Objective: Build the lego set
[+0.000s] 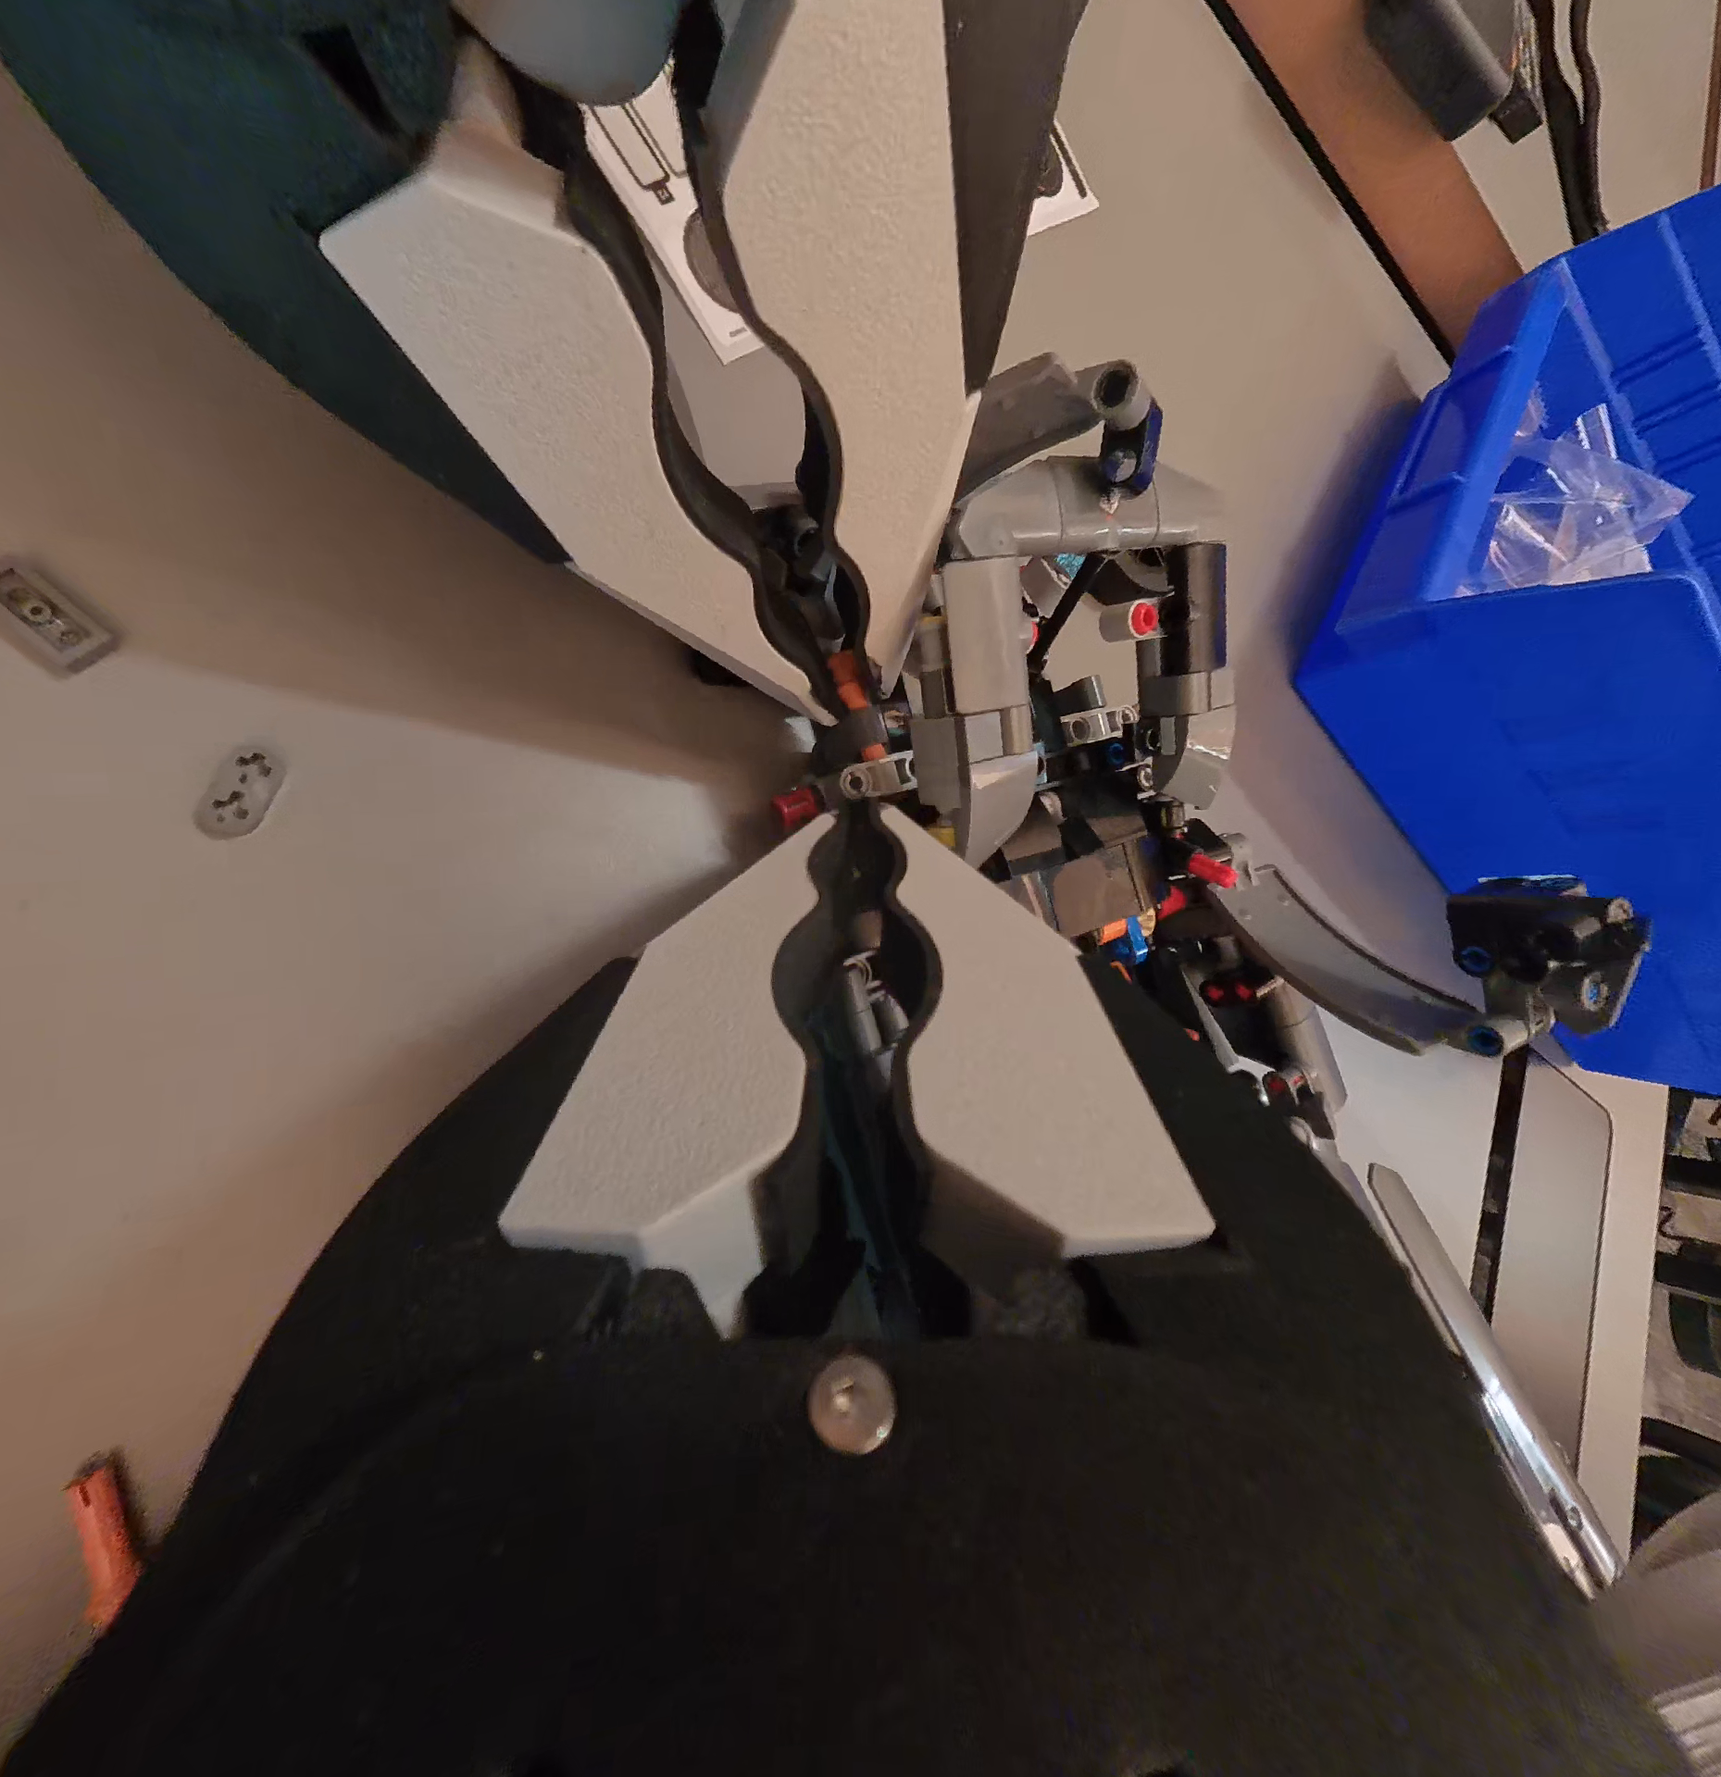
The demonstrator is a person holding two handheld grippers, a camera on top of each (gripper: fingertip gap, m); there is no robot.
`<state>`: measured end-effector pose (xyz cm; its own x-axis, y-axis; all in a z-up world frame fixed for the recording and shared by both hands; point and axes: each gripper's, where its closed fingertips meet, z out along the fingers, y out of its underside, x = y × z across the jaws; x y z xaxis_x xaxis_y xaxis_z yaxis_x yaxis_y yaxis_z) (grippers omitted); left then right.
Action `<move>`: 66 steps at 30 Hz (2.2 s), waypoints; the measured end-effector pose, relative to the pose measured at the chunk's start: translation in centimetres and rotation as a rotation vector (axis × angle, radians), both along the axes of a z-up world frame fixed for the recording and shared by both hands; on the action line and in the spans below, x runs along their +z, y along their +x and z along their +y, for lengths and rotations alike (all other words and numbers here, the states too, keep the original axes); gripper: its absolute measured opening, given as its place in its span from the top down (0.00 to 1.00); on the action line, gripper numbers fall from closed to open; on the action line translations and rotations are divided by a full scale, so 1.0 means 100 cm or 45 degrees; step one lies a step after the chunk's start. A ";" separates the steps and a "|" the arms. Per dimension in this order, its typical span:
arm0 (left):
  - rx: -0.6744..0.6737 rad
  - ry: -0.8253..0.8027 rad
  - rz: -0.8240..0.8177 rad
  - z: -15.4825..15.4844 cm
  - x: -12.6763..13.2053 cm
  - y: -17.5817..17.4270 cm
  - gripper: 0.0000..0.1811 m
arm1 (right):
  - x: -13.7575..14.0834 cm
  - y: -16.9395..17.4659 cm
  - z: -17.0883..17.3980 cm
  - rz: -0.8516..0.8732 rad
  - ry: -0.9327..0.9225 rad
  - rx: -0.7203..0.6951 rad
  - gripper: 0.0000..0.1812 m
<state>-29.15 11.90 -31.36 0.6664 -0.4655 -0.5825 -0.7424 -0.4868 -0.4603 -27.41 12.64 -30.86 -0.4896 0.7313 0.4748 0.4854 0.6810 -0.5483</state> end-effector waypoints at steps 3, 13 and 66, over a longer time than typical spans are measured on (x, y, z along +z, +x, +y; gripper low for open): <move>-0.015 0.003 0.015 0.000 0.000 -0.002 0.98 | -0.001 0.000 0.000 -0.006 0.019 -0.002 1.00; -0.059 -0.007 0.005 -0.004 0.000 -0.004 0.99 | -0.002 0.000 0.000 -0.016 0.029 -0.012 1.00; 0.088 0.059 -0.411 0.040 -0.004 0.003 0.96 | -0.010 0.008 0.014 -0.095 -0.118 -0.072 1.00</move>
